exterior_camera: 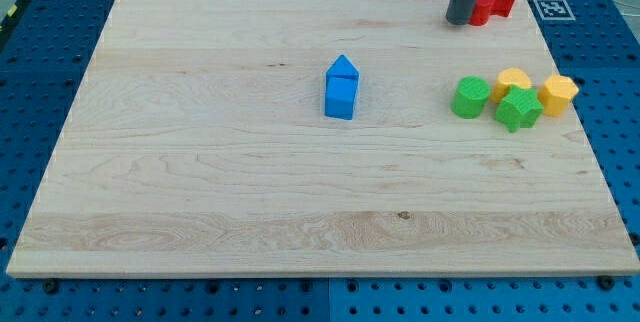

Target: Push the yellow hexagon into the yellow heart

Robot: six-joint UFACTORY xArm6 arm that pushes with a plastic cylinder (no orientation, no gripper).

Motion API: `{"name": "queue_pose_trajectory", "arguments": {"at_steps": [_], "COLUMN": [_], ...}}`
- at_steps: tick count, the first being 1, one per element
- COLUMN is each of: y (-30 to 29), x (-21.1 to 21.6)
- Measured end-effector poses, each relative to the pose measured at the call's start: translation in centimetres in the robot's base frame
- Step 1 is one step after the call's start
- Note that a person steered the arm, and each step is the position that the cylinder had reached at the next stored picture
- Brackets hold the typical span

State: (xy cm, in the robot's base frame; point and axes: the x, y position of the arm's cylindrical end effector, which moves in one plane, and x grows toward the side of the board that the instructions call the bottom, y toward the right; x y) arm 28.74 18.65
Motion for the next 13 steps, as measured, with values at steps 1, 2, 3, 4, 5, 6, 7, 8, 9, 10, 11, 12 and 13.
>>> {"name": "queue_pose_trajectory", "arguments": {"at_steps": [1,2,3,4,5,6,7,8,9,10,11,12,13], "y": [0.1,0.1,3.7,6.4,7.4,10.4,12.6,13.6,14.5,14.5,14.8,15.2,15.5], "x": [2.9,2.9,3.8,5.8,5.8,5.8,5.8,7.0,8.0,8.0,8.0,8.0,8.0]}}
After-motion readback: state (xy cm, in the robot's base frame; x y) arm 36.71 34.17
